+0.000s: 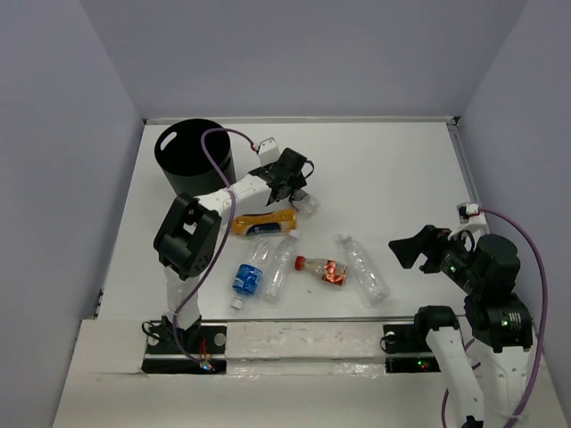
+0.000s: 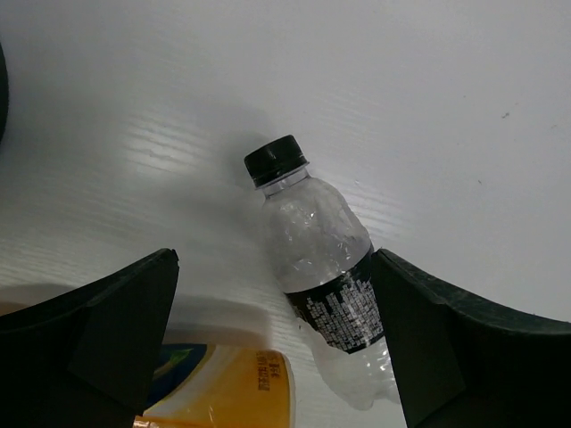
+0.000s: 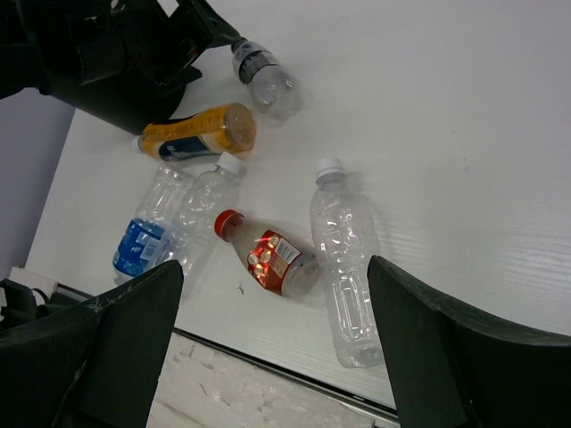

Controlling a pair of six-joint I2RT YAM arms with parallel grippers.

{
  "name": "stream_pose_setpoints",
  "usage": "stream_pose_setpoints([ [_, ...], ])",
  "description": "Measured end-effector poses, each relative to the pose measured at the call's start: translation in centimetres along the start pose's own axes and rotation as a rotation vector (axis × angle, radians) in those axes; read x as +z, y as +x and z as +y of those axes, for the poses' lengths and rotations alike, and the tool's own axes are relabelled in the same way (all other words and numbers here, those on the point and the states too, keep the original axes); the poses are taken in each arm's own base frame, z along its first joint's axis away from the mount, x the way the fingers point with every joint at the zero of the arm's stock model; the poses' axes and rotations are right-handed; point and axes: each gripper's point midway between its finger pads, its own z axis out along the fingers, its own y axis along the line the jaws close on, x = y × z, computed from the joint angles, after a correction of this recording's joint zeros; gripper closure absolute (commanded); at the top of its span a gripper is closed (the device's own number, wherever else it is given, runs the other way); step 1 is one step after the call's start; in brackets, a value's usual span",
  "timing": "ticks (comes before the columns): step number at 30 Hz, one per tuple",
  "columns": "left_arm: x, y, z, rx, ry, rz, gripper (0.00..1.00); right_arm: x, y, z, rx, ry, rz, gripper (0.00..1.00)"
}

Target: Put the plastic bottles in the bin

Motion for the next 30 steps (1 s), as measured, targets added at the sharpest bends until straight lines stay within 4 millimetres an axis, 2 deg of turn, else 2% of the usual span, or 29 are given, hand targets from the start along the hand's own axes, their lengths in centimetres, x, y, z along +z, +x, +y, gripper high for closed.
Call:
stream_pose_setpoints([
  [5,2.2,0.8,0.0,-0.009,-0.029,0.038,0.01,0.4,0.4,-0.2,0.012,0.002,0.026,0.09],
  [11,3.3,1.7,-0.2,-0.027,-0.019,0.081,0.01,0.8,0.6,-0.3,0.02,0.004,0.047,0.07],
  [18,5.0,4.2,-0.2,-0.021,-0.012,0.148,0.01,1.3,0.8,-0.5,0.034,0.005,0.079,0.07],
  [24,5.3,4.2,-1.6,-0.046,0.037,0.154,0.02,2.1,1.2,-1.0,0.058,0.024,0.125,0.07],
  [27,5.3,4.1,-2.1,-0.057,0.055,0.153,0.17,2.5,1.3,-1.3,0.07,0.033,0.147,0.07],
  [30,5.4,3.8,-2.5,-0.069,0.069,0.143,0.38,2.9,1.5,-1.4,0.081,0.033,0.161,0.08],
])
